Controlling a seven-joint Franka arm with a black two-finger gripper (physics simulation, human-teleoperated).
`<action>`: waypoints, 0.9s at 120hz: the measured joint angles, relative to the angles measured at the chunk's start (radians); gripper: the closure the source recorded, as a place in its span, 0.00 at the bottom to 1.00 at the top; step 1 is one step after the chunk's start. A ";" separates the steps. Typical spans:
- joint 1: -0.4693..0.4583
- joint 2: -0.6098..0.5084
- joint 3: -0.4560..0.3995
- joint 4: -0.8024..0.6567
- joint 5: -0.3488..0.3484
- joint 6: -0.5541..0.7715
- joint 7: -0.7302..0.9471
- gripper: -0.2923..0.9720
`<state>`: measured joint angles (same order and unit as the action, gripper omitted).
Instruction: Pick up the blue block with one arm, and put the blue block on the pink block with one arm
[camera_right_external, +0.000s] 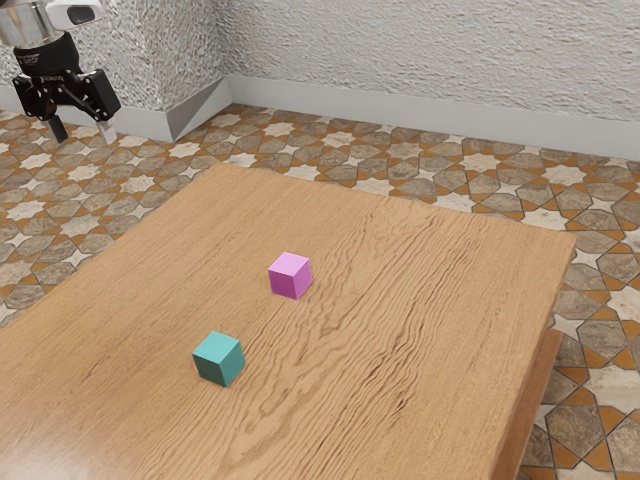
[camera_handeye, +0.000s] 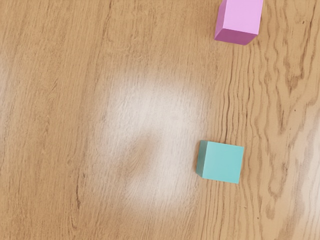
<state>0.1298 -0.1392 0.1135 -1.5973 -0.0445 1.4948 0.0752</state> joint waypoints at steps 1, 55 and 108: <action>0.000 0.000 0.000 0.000 0.000 0.000 0.000 0.23; 0.000 -0.550 -0.195 -0.445 0.025 -0.077 -0.058 0.23; 0.002 -0.144 -0.487 -0.838 -0.055 0.549 -0.156 0.23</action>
<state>0.1315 -0.2827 -0.3732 -2.4350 -0.0993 2.0442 -0.0809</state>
